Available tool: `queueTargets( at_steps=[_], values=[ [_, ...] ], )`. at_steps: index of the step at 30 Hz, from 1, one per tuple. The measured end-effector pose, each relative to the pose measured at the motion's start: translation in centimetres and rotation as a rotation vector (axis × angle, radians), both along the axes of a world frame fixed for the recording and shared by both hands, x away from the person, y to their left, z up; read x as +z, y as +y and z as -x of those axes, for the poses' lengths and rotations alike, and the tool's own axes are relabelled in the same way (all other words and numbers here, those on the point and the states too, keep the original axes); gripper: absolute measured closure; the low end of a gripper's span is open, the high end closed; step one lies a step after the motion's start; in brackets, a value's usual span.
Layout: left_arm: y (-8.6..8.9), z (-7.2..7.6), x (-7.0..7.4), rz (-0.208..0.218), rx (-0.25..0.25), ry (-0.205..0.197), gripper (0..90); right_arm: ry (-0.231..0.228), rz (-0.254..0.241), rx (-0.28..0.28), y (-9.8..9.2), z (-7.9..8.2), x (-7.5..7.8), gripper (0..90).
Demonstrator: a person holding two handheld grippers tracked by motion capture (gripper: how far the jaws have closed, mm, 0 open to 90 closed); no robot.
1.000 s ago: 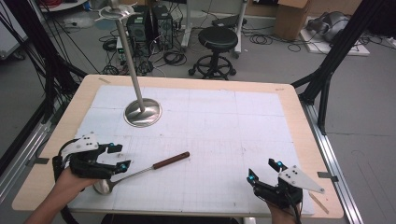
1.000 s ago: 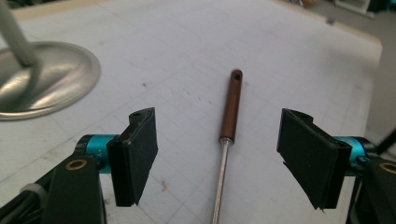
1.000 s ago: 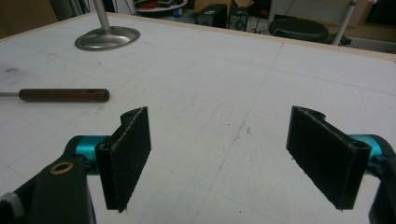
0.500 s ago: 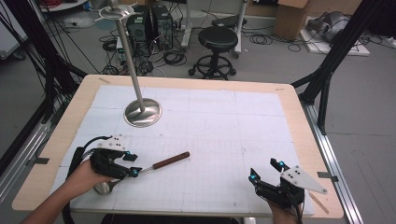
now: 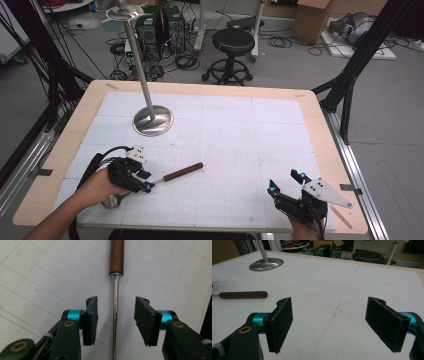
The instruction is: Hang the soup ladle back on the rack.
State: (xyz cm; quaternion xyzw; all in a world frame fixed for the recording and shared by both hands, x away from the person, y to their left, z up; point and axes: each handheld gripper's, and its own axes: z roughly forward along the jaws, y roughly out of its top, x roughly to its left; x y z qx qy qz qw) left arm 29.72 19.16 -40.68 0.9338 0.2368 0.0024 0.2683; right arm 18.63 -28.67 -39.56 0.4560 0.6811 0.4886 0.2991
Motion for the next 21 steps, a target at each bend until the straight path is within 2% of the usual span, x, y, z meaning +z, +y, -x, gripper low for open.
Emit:
queueTargets(
  at_steps=[2, 7, 12, 16, 21],
  values=[
    [-0.1, 0.0, -0.2, -0.029, -0.005, 0.002, 55.3, 0.002, 0.000, 0.000, 0.1, 0.0, 0.0, 20.9],
    [-0.5, 0.2, -0.5, -0.070, -0.006, 0.002, 60.8, 0.003, 0.000, -0.001, 0.0, 0.0, 0.0, 20.9],
    [-0.7, 0.3, -0.6, -0.095, 0.001, 0.000, 64.3, 0.003, -0.003, -0.004, 0.0, 0.0, 0.0, 21.0],
    [-0.9, 0.4, -0.7, -0.117, 0.023, -0.015, 73.5, 0.006, -0.003, -0.004, 0.1, 0.0, 0.0, 21.8],
    [-1.1, 0.7, -0.7, -0.132, 0.020, -0.034, 76.2, 0.003, -0.001, -0.008, 0.0, 0.1, 0.0, 22.0]
  ],
)
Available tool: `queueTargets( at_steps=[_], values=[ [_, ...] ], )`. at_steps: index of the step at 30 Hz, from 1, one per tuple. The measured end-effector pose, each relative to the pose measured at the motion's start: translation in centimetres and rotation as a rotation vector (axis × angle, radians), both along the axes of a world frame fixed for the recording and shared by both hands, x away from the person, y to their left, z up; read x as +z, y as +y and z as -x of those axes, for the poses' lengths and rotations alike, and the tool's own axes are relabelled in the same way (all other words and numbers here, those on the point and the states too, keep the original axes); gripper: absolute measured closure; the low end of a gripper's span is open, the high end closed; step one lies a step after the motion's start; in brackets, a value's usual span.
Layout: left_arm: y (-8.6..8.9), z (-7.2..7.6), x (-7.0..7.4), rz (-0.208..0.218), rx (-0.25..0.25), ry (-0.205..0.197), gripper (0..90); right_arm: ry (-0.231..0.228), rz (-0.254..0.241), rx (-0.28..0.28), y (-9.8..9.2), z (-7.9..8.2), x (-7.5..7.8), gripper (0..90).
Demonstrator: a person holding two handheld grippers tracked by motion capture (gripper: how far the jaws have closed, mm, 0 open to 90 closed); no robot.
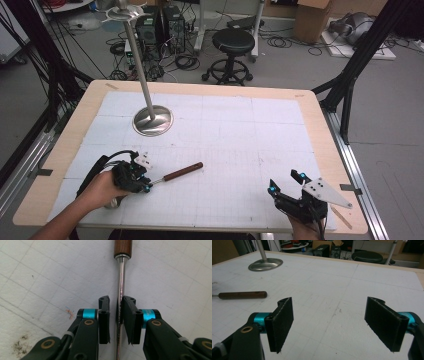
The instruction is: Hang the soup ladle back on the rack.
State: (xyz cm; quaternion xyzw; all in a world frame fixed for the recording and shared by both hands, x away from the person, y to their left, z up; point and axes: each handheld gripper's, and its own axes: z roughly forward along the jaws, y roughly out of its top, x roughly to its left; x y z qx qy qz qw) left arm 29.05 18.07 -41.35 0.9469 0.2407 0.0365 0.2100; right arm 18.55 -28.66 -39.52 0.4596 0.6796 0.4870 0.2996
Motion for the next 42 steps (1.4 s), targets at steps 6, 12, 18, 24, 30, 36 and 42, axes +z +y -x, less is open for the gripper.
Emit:
queueTargets(
  at_steps=[6, 12, 18, 24, 30, 36, 42],
  values=[
    [-0.1, 0.1, 0.0, 0.004, -0.004, 0.010, 81.0, 0.000, 0.002, -0.002, 0.0, 0.0, 0.0, 22.5],
    [-0.1, 0.1, 0.0, 0.003, -0.005, 0.006, 82.8, 0.004, 0.000, -0.003, 0.0, 0.0, 0.0, 22.8],
    [0.0, 0.2, 0.0, 0.013, 0.008, -0.006, 83.4, 0.002, -0.002, -0.003, 0.0, 0.0, 0.0, 23.2],
    [0.7, 0.1, 0.3, 0.082, 0.073, -0.032, 84.1, -0.003, -0.004, -0.006, -0.3, 0.0, 0.0, 23.4],
    [1.8, 0.2, 1.0, 0.173, 0.129, -0.053, 84.2, 0.002, -0.008, -0.010, -0.3, 0.1, 0.0, 23.6],
    [3.3, 0.5, 2.1, 0.256, 0.180, -0.096, 84.2, 0.000, -0.011, -0.010, -0.3, 0.1, 0.0, 23.7],
    [4.4, 1.0, 3.1, 0.334, 0.210, -0.144, 84.1, 0.002, -0.014, -0.007, -0.3, 0.1, 0.0, 23.7]
  ],
)
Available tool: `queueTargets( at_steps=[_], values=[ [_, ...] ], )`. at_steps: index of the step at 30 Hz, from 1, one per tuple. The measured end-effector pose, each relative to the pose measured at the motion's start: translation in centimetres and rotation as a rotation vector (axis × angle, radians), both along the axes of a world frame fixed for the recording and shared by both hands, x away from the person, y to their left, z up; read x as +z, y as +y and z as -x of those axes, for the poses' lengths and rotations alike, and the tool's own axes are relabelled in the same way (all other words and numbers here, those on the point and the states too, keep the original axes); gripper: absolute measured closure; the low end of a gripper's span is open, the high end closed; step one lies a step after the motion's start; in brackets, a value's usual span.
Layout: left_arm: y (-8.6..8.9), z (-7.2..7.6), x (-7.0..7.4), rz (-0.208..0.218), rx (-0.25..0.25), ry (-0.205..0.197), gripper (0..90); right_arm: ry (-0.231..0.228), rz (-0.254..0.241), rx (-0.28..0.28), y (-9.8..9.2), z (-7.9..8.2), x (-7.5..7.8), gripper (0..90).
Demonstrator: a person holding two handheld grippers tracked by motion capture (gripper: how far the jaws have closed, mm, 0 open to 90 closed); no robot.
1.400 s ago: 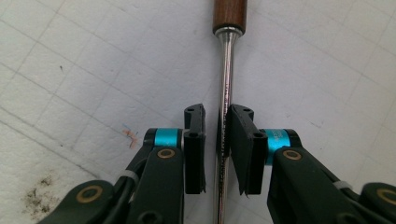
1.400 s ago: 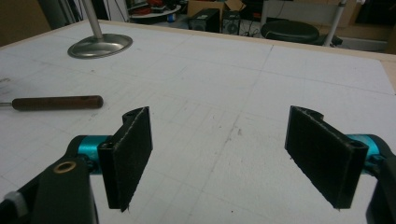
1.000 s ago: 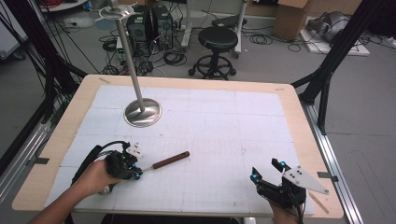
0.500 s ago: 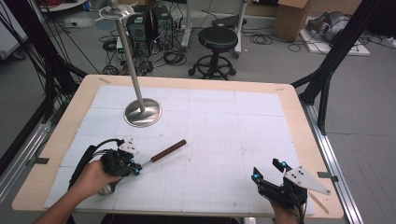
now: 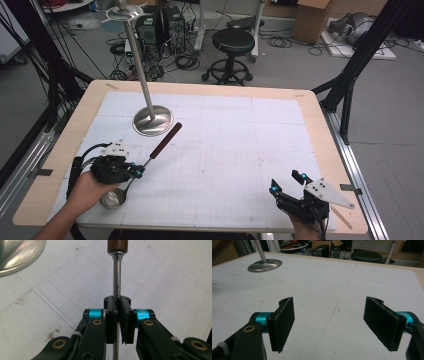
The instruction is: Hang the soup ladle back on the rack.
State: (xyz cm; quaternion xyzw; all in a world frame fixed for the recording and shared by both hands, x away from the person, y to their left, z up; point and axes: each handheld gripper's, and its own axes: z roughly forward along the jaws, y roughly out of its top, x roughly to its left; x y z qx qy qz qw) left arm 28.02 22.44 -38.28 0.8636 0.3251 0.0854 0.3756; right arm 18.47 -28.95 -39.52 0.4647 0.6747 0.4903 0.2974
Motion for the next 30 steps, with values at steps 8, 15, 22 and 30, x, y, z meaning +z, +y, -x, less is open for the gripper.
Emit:
queueTargets(
  at_steps=[8, 15, 22, 30],
  values=[
    [1.1, 0.9, 0.7, 0.070, 0.034, -0.066, 84.2, 0.004, -0.001, 0.004, 0.0, 0.0, 0.0, 23.7],
    [2.5, 1.7, 0.5, 0.143, 0.071, -0.125, 84.4, 0.005, 0.003, 0.012, 0.2, -0.1, -0.1, 23.7],
    [3.6, 2.5, 0.6, 0.234, 0.085, -0.180, 84.4, 0.007, 0.007, 0.012, 0.2, -0.1, -0.1, 23.7],
    [3.9, 3.4, 1.1, 0.293, 0.090, -0.222, 84.4, 0.011, 0.001, 0.034, 0.6, -0.4, -0.2, 23.6]
  ],
)
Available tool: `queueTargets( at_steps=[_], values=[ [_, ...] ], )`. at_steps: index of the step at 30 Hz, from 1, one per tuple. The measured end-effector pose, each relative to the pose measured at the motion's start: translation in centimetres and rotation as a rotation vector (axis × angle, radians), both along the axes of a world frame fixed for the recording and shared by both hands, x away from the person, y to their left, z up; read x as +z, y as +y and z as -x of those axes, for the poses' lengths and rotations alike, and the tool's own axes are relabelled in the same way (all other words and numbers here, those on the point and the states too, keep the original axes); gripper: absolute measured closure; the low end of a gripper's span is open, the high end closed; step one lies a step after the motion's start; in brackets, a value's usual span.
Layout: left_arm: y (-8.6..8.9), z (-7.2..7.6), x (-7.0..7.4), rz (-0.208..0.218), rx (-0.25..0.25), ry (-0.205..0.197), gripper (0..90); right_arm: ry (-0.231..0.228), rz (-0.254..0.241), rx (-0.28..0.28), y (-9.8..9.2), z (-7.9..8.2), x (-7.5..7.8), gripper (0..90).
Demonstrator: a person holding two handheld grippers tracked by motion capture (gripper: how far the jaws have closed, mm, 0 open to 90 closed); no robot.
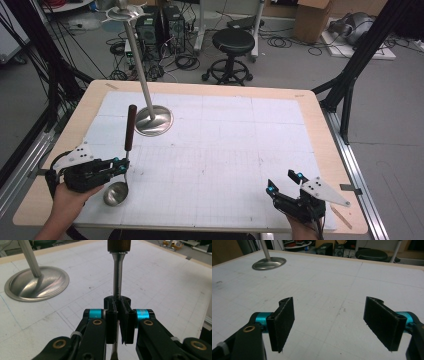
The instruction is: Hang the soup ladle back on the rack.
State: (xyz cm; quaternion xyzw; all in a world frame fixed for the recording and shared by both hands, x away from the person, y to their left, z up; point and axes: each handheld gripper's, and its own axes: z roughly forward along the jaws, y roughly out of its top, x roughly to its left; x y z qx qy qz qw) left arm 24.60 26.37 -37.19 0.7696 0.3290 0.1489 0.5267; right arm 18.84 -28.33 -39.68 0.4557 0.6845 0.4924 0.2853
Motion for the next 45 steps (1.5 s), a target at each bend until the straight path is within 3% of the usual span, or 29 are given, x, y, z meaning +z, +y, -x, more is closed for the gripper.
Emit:
queueTargets(
  at_steps=[8, 14, 18, 28, 36, 45],
  values=[
    [-0.9, 0.9, 0.5, 0.054, -0.004, -0.047, 84.2, -0.020, -0.101, 0.128, 2.2, -1.3, 0.8, 23.4],
    [-2.1, 1.3, 0.8, 0.124, -0.008, -0.100, 84.1, -0.036, -0.164, 0.258, 5.2, -2.3, 2.4, 20.9],
    [-3.0, 1.4, 0.8, 0.137, -0.031, -0.108, 84.1, -0.064, -0.179, 0.346, 7.7, -3.3, 3.9, 20.6],
    [-5.0, 1.9, 0.5, 0.102, -0.054, -0.119, 84.0, -0.092, -0.181, 0.532, 14.3, -6.2, 8.0, 21.2],
    [-5.2, 2.0, 0.5, 0.098, -0.075, -0.118, 84.0, -0.123, -0.189, 0.630, 17.6, -7.4, 10.3, 28.3],
    [-5.8, 2.1, 0.4, 0.097, -0.096, -0.121, 84.0, -0.136, -0.166, 0.750, 20.7, -8.1, 12.8, 36.7]
  ],
)
